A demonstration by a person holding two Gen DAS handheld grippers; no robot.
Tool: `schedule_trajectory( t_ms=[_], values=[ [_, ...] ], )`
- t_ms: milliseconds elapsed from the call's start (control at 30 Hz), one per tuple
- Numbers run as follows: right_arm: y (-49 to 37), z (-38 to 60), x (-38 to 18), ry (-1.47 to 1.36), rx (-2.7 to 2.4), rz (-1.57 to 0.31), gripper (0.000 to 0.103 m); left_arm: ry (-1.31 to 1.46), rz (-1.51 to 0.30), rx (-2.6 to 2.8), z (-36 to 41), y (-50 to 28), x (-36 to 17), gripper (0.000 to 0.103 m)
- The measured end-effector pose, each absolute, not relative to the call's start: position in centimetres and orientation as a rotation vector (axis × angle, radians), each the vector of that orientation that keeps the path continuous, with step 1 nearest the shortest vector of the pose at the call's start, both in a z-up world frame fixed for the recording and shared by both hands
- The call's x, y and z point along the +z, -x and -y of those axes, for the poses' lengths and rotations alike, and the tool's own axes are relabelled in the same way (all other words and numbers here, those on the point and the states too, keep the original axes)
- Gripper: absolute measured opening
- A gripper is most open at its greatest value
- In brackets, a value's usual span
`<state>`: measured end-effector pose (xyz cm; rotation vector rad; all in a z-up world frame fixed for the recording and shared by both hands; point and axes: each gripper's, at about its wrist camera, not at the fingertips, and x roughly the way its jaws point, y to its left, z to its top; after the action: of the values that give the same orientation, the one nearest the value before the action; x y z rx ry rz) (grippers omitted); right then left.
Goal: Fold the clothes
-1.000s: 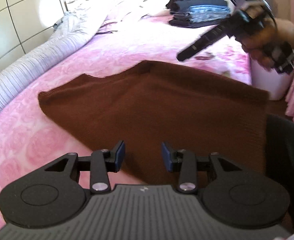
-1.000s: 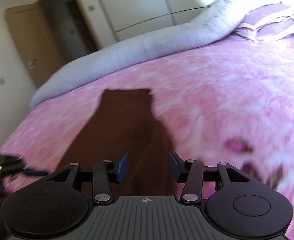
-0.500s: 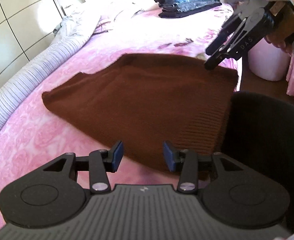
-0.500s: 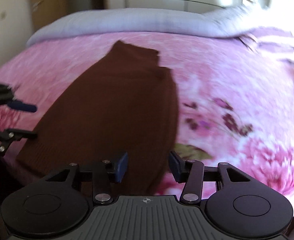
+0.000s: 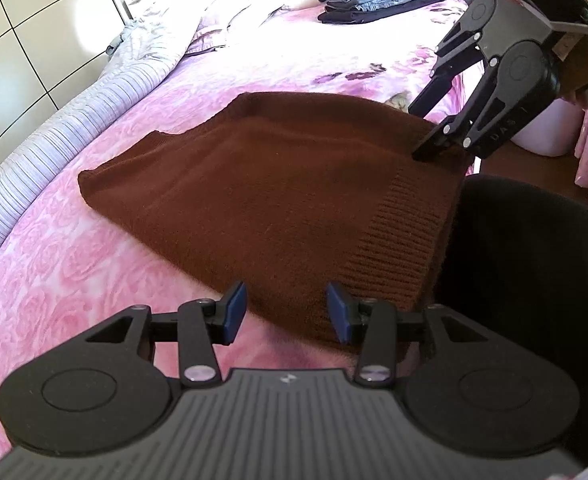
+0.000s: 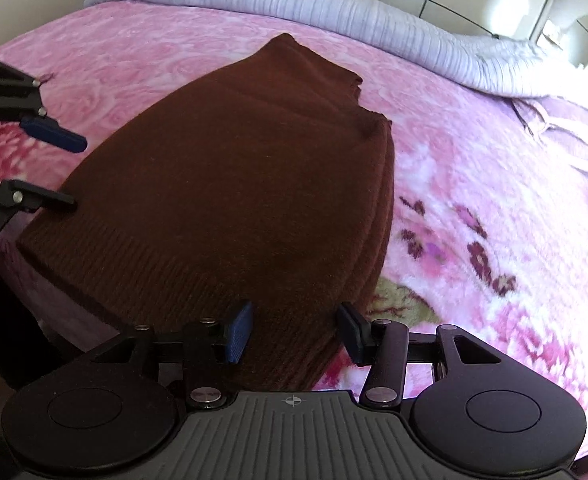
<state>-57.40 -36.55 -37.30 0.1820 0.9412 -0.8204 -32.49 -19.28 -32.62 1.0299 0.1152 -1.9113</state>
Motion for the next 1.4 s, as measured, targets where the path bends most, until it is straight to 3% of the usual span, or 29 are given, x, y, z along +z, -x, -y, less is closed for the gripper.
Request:
schedule_trajectory(
  t_ms=[1400],
  values=[
    [55.9,36.0,-38.2,-0.052,-0.772,-0.999,0.049,-1.056,-0.039,-1.912,19.1,33.0,-32.6,0.04]
  ],
)
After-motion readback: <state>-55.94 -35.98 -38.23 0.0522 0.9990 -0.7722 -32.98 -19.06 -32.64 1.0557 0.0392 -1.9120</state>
